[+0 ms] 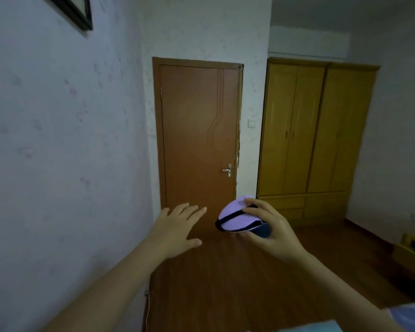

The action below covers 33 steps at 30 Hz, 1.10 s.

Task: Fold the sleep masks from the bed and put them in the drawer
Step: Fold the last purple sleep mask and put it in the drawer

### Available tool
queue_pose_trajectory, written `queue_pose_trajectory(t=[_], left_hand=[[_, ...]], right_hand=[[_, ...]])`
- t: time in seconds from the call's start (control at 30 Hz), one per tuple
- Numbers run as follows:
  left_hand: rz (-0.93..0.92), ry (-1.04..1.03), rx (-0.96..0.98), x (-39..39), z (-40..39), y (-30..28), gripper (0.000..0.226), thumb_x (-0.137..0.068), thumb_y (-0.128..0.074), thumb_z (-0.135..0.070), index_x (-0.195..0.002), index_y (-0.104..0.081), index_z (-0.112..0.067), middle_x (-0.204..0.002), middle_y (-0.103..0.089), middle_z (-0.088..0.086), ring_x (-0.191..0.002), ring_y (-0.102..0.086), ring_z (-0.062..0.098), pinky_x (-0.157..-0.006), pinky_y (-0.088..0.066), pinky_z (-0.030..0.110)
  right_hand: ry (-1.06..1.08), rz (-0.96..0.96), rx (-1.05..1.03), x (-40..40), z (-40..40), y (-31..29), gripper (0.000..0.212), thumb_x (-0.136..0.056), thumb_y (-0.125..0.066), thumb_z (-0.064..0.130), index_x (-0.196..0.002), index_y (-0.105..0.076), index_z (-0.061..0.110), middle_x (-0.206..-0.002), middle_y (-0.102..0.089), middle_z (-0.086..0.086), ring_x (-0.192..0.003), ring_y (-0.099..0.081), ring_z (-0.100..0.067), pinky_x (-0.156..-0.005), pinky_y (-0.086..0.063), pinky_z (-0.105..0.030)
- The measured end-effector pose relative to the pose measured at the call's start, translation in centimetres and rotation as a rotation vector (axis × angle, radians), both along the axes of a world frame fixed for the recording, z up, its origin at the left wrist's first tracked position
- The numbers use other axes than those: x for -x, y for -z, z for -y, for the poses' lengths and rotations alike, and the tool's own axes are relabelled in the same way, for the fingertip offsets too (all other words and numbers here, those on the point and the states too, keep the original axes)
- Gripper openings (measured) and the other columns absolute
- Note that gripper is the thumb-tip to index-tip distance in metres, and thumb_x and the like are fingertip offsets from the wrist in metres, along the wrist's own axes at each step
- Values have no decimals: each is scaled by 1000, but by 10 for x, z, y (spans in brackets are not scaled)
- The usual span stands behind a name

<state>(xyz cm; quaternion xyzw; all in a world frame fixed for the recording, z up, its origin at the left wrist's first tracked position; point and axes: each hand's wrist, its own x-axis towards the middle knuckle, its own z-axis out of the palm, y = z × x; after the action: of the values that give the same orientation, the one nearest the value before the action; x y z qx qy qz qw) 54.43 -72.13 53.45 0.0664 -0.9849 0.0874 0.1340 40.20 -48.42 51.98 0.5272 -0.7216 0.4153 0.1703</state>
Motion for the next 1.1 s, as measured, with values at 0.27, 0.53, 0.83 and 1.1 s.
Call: queue_pose_trajectory(t=[0.27,0.53,0.83,1.1], left_hand=[[-21,46,16,184,146,-8,83,-87,-43,-64,-150,4,-36,-160,-9,-6,-146,-4,15,-114,-16,46],[-15,273,7,414,188,-9,81,-86,-42,-63,-149,2,-37,-160,-9,-8,-146,-5,13,-112,-20,45],[33,513,18,661,160,9,80,-88,-43,-62,-150,1,-36,-160,-6,-8,-146,-3,12,-113,-16,43],[23,708,59,868,88,5,81,-87,-37,-68,-149,4,-37,-160,-4,-10,-146,-2,12,-112,-20,42]], right_hand=[[74,-40,16,162,127,8,53,-81,-71,37,-129,-56,22,-145,-42,13,-132,-41,-2,-99,-49,-34],[326,-154,-40,334,143,-6,55,-81,-65,46,-129,-57,19,-144,-44,7,-131,-43,-7,-97,-49,-35],[516,-171,-13,542,114,17,50,-81,-71,35,-128,-57,23,-145,-41,13,-129,-43,0,-95,-48,-26],[749,-162,-3,670,45,18,50,-83,-62,46,-125,-60,20,-142,-47,6,-125,-50,-6,-92,-50,-33]])
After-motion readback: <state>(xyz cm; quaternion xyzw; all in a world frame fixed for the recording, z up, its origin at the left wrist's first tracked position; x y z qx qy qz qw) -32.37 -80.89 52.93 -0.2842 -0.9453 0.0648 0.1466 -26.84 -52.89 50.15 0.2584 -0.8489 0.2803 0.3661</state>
